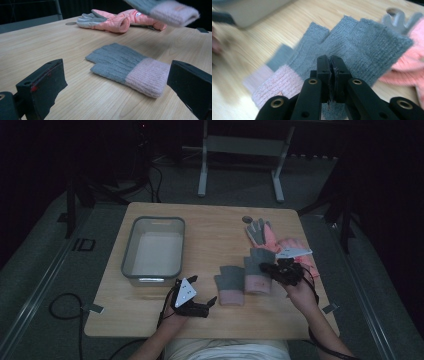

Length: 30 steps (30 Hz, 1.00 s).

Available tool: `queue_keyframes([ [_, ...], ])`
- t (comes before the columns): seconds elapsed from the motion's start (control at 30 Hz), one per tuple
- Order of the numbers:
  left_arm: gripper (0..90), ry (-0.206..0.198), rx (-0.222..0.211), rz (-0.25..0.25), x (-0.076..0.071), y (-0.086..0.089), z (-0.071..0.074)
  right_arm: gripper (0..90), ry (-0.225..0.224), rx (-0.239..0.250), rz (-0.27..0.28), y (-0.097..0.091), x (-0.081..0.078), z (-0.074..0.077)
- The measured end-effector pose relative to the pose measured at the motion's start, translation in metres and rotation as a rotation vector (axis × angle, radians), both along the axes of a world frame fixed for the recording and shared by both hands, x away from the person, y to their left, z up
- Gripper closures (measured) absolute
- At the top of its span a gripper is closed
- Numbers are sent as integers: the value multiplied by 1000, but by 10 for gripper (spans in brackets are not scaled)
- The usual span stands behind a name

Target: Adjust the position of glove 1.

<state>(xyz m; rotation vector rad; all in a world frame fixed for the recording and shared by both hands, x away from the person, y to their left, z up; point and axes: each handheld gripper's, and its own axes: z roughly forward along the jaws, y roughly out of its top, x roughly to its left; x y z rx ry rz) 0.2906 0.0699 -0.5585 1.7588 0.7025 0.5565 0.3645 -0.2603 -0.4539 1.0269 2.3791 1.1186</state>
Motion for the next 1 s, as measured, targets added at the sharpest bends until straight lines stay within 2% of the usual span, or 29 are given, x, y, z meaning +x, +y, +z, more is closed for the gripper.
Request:
queue_keyframes([
  [0.1, 13, 2, -2, 0, 0, 0, 0, 862, 12, 29, 45, 16, 1, 4],
  [0.17, 13, 1, -2, 0, 0, 0, 0, 862, 14, 28, 70, 28, 0, 2],
  [0.37, 13, 4, -5, 0, 0, 0, 0, 862, 62, 32, 118, 54, 1, -15],
  [0.6, 13, 5, -9, -3, 0, 1, 0, 862, 126, 40, 126, 64, 8, -35],
  [0.73, 12, 2, -7, -4, 0, 1, 0, 861, 148, 19, 130, 69, 10, -49],
  [1.0, 13, 3, -6, -2, 0, 1, 0, 857, 178, -19, 136, 72, 17, -66],
])
